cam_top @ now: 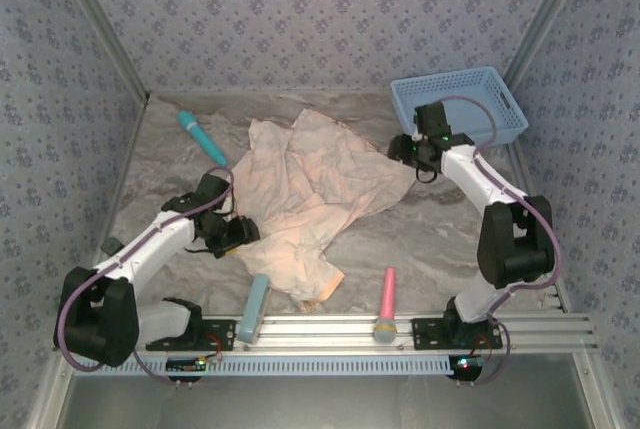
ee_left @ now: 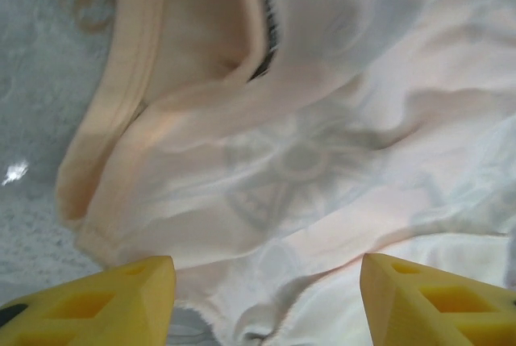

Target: Fold the inside-out t-shirt

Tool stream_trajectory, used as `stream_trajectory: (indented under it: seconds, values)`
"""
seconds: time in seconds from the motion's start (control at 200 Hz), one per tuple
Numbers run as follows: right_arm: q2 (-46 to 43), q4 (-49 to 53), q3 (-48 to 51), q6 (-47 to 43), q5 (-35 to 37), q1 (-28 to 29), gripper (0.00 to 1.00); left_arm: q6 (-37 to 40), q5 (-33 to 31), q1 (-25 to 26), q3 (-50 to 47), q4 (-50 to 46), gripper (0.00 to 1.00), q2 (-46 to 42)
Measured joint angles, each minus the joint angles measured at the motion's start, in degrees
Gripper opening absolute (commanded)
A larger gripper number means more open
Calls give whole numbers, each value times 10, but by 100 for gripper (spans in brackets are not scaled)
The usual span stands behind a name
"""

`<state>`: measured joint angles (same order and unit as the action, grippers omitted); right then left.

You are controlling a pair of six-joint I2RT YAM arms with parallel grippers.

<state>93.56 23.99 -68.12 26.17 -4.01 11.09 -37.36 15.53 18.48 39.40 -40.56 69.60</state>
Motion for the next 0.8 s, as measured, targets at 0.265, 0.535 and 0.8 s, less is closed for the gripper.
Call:
stream_trajectory:
  seconds: [0.265, 0.535, 0.8]
  values:
    - [75, -36, 49, 21, -9, -29, 40, -30, -18, 0, -2, 31, 39, 106]
    - [124, -75, 47, 68, -2, -33, 0, -17, -23, -1, 62, 59, 0, 168]
    - [-40, 9, 89, 162, 134, -49, 0, 20, -22, -99, 139, 30, 0, 172]
